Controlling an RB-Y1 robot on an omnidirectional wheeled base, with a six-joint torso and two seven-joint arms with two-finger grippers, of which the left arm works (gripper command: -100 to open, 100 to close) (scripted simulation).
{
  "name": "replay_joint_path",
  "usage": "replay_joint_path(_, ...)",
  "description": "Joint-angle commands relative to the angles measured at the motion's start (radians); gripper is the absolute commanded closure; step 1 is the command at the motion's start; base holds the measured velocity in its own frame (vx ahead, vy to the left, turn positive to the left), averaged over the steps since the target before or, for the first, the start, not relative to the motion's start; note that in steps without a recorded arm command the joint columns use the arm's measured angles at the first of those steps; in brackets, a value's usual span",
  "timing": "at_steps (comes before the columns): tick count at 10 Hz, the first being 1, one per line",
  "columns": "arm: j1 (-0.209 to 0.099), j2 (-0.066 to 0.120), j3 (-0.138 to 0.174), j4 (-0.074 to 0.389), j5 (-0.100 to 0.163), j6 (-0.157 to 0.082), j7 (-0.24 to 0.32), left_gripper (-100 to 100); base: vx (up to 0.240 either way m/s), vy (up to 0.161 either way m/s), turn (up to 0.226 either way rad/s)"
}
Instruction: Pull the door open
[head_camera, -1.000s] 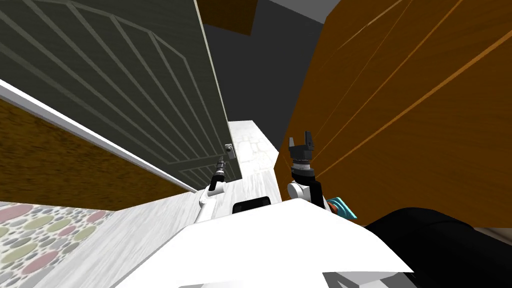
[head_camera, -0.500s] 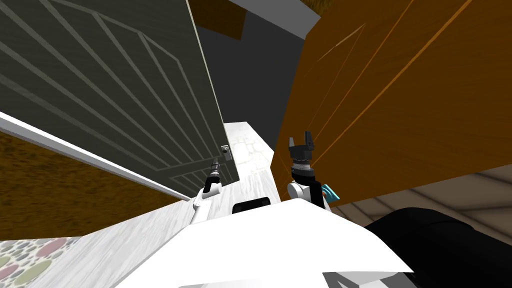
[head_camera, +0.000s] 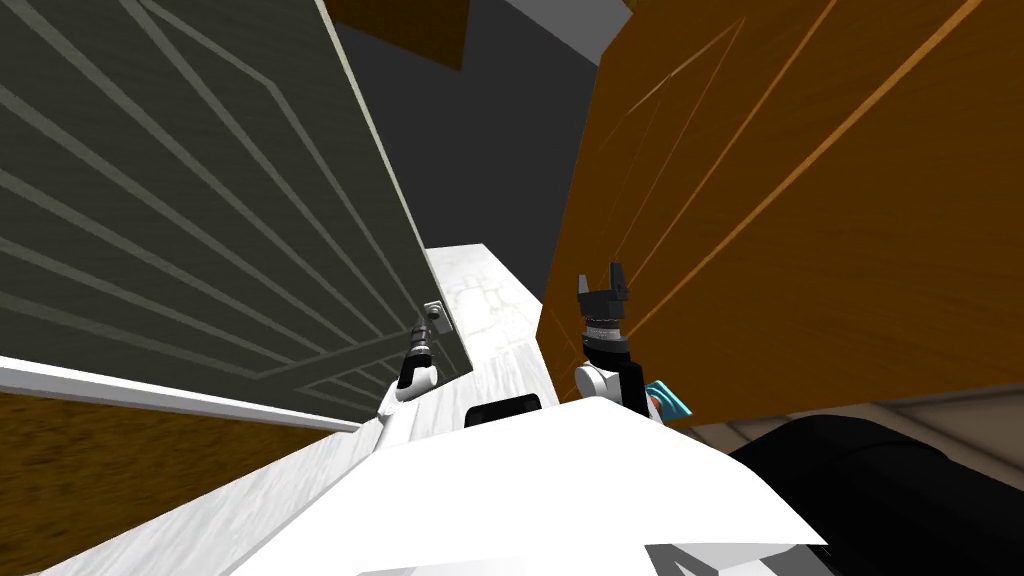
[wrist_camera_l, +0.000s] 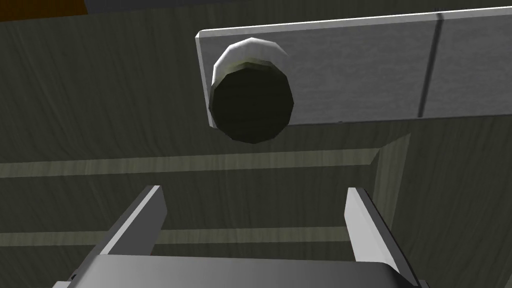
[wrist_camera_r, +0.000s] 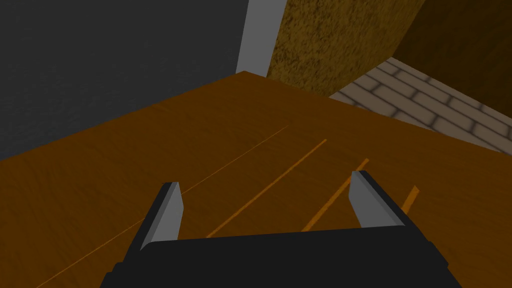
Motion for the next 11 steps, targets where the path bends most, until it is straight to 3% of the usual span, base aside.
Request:
replay_joint_path(1, -0.003, -0.007, 0.024, -0.002, 0.006, -0.006, -0.004, -100, 0.2, -0.014, -0.109)
replay_joint_path(3, -0.005, -0.017, 0.046, -0.011, 0.012, -0.01, -0.007, -100, 0.214, -0.049, -0.064)
replay_joint_path(4, -0.002, -0.013, 0.038, -0.007, 0.011, -0.01, -0.004, -100, 0.097, -0.027, -0.002)
replay_joint_path(5, -0.002, -0.013, 0.038, -0.007, 0.011, -0.01, -0.004, 100, -0.012, 0.004, 0.006)
replay_joint_path(10, -0.002, -0.013, 0.038, -0.007, 0.011, -0.01, -0.004, 100, -0.019, 0.003, -0.006)
replay_joint_path(11, -0.002, 0.005, 0.026, 0.0, 0.014, -0.011, 0.01, 100, -0.085, 0.067, -0.184)
